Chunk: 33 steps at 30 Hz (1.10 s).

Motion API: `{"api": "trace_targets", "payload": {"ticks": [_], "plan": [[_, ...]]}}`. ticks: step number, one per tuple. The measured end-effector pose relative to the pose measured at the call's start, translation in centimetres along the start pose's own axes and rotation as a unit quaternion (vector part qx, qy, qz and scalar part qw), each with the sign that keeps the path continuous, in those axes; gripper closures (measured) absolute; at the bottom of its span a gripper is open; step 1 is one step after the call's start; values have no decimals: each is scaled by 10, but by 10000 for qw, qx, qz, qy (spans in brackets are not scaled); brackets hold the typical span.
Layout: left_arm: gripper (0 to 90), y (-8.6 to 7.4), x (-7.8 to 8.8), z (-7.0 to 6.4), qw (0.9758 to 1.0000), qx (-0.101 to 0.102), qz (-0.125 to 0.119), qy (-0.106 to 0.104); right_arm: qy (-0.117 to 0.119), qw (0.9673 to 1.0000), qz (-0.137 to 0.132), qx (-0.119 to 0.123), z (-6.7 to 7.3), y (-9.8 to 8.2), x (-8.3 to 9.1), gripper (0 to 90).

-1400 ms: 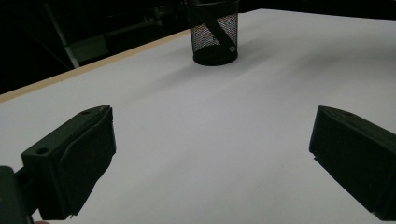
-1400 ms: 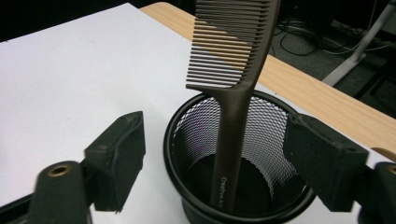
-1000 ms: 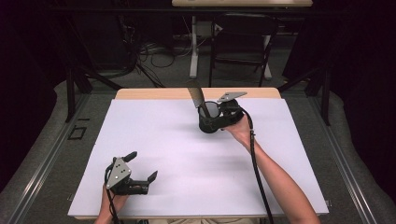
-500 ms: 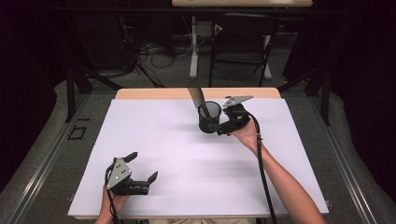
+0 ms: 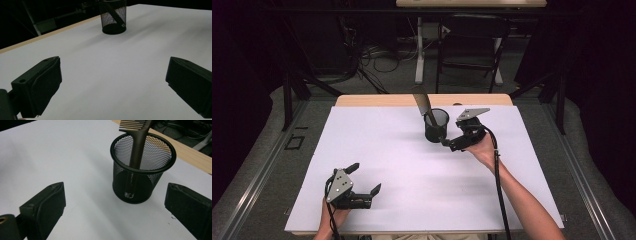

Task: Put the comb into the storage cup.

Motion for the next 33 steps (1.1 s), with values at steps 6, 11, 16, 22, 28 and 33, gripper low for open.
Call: {"api": "trace_targets", "payload": {"ticks": [6, 11, 16, 22, 28, 33], "plan": [[4, 0, 1, 1, 10000, -3, 9, 28, 21, 10000, 69, 23, 4, -7, 6, 29], [4, -1, 1, 0, 10000, -6, 21, 16, 63, 9999, 79, 19, 8, -13, 12, 26], [3, -1, 1, 0, 10000, -12, 36, 24, 62, 9998, 156, 75, 14, -21, 15, 26], [3, -1, 1, 0, 10000, -19, 48, 22, 45, 9998, 172, 103, 18, -26, 22, 23], [3, -1, 2, 1, 10000, -6, 46, 50, 41, 9999, 144, 53, 20, -32, 27, 23], [3, -2, 3, 0, 10000, 10, 40, 49, 42, 9999, 106, 36, 24, -36, 33, 22]]}}
Point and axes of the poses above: each handheld gripper's, and its own axes: x roughly backward along the jaws, y roughly out of its top, z roughly to its left, the point moved 4 cm from there along -x, roughly forward along the jaws, and after that the axes turned 4 degrees about x, right-handed, at the moved point
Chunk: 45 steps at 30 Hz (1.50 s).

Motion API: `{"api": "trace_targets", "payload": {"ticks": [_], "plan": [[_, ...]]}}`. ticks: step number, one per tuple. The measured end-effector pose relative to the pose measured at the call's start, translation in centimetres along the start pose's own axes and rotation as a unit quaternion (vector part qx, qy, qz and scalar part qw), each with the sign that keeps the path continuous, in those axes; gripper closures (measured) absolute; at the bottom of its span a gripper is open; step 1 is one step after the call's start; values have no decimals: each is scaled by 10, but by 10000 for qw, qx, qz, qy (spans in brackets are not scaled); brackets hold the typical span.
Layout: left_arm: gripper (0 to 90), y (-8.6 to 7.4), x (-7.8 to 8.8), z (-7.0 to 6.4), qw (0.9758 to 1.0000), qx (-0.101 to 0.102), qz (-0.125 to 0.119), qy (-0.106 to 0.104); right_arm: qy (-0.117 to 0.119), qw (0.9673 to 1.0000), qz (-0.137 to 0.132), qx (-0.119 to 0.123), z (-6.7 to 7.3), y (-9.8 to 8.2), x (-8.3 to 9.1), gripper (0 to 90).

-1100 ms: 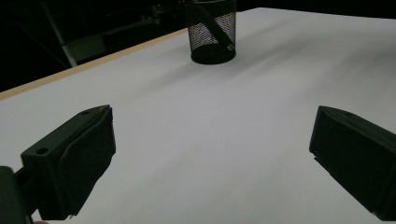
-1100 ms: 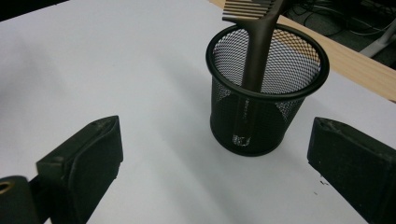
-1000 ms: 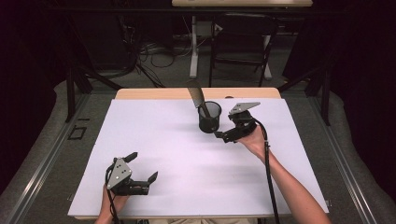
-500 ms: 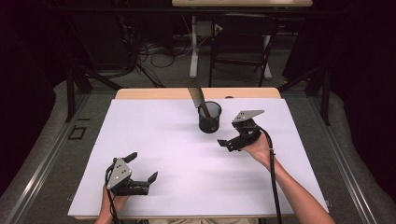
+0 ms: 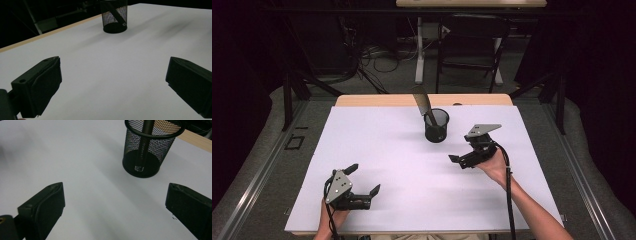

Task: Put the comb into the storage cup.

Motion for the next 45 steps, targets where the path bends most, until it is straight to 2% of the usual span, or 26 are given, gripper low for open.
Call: {"api": "trace_targets", "payload": {"ticks": [9, 18, 29, 45], "plan": [[3, 0, 0, 0, 10000, -1, 11, -12, -54, 9999, -57, 68, 9, -11, 15, 20], [2, 0, -1, 0, 10000, 2, 3, -28, -189, 9995, -241, 72, 17, -21, 30, 1], [2, 0, 0, 0, 10000, 5, 8, -19, -241, 9991, -344, 93, 26, -35, 41, 0], [2, 0, 0, 0, 10000, 5, 8, -15, -477, 9975, -517, 86, 37, -57, 56, 0]]}}
Point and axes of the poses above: each handheld gripper's, and its own axes: x roughly backward along the jaws, y roughly out of its top, z roughly to its left, the point moved 4 cm from there along -x, roughly forward along the jaws, and after that the axes turned 4 degrees about x, right-handed, at the moved point
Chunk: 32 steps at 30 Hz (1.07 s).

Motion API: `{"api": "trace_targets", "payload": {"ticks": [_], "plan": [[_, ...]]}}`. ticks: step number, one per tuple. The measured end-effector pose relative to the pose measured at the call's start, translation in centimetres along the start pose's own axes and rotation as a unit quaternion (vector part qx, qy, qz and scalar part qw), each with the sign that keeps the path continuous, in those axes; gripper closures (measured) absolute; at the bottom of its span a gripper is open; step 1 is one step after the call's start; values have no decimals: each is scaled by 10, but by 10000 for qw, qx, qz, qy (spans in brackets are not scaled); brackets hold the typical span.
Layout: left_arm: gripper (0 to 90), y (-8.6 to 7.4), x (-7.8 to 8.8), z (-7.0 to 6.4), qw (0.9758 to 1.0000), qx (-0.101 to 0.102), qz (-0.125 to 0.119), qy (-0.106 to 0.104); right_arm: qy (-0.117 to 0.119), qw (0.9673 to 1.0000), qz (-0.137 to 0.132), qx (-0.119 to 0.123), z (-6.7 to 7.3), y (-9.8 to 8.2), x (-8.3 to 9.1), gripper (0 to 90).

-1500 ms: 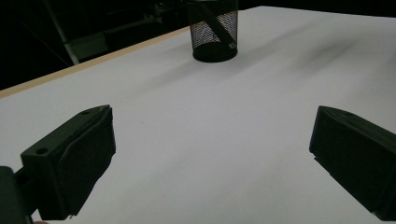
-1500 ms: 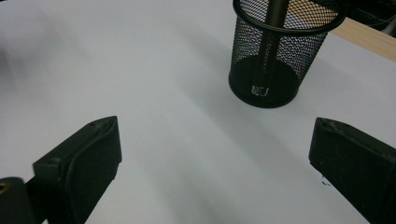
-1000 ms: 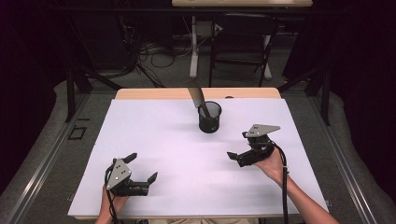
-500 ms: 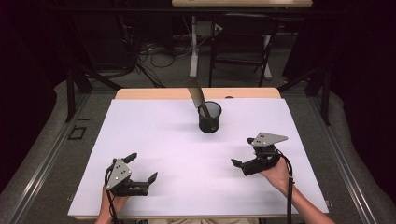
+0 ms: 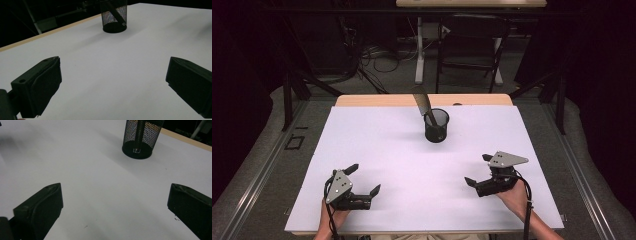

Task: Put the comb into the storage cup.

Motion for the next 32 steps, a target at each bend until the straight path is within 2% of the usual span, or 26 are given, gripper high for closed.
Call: {"api": "trace_targets", "payload": {"ticks": [9, 18, 32], "plan": [[2, 0, 0, -1, 10000, 0, 0, -7, -69, 10000, -49, -38, 6, -11, 8, 0], [2, 0, 0, -1, 10000, 14, -15, -1, -243, 9996, -143, -5, 10, -21, 15, 0], [1, 0, 1, -1, 10000, 8, -18, -8, -341, 9990, -283, 30, 13, -24, 21, 0]]}}
Point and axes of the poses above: each handheld gripper's, and its own axes: x roughly backward along the jaws, y roughly out of its top, z roughly to its left, the point moved 4 cm from there along -x, roughly forward along the jaws, and after that the axes turned 4 degrees about x, right-handed, at the moved point
